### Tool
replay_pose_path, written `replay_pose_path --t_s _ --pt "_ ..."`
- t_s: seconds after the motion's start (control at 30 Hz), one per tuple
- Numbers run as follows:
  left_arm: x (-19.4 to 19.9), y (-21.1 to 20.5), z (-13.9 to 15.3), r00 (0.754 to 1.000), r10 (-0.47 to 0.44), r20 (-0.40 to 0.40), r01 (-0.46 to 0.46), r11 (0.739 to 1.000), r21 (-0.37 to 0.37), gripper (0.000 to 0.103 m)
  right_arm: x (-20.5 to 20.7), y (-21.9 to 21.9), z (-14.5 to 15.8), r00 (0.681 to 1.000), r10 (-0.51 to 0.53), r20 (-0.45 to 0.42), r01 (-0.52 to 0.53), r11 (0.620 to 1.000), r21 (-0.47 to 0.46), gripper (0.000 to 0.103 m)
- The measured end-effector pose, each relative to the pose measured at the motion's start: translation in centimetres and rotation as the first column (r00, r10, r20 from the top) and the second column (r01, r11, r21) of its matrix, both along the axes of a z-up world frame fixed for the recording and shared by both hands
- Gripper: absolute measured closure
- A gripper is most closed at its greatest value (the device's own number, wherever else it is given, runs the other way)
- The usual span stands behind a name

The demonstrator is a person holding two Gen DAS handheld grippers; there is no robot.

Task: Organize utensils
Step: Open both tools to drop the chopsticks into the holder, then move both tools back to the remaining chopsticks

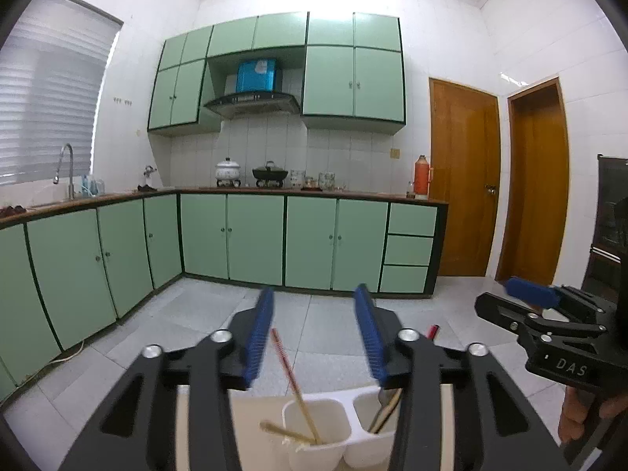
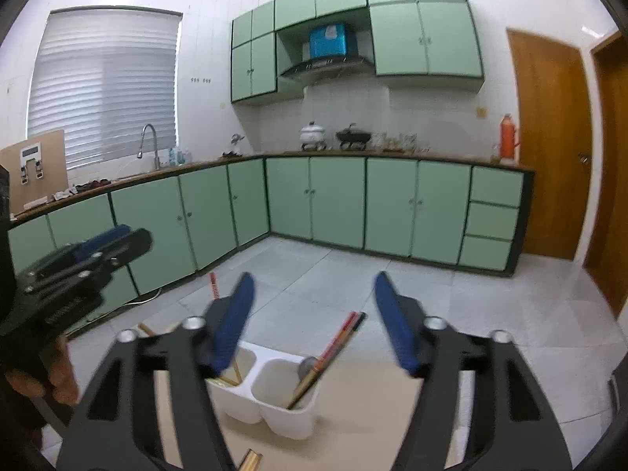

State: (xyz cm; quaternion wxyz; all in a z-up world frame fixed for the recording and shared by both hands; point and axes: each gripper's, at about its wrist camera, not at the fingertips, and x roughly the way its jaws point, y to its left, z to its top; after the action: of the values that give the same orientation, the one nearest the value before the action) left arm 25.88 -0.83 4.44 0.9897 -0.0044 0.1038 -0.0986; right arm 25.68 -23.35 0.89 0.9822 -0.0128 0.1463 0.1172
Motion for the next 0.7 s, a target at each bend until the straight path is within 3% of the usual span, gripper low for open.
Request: replay_pose_path --t_s 0.2,0.4,0.5,0.7 --pt "-5.6 0.2 -0.4 1.0 0.008 0.016 -0.008 1.0 0.022 0.041 -6.8 -0.8 -1.2 0.999 -0.028 0.041 0.029 0.999 -0.015 0.018" --pt "-10.9 0.6 -3.9 0.998 0.031 -0.061 -0.03 0.999 0.017 0.028 -11.5 -1.2 -4.3 0.999 -0.042 -0.025 0.043 0.998 0.044 0.006" --pt "-12.9 1.0 -6.0 0.993 0.051 -0.107 -0.049 0.999 0.019 0.022 -13.4 -1.2 -6.3 0.995 -0.08 -0.053 0.084 0.993 0.083 0.006" --pt "-15.4 1.2 -10.8 0.97 0.054 -0.237 -0.041 0.997 0.062 0.021 -16.2 -0.6 -10.6 0.982 -0.105 -0.154 0.12 0.989 0.086 0.006"
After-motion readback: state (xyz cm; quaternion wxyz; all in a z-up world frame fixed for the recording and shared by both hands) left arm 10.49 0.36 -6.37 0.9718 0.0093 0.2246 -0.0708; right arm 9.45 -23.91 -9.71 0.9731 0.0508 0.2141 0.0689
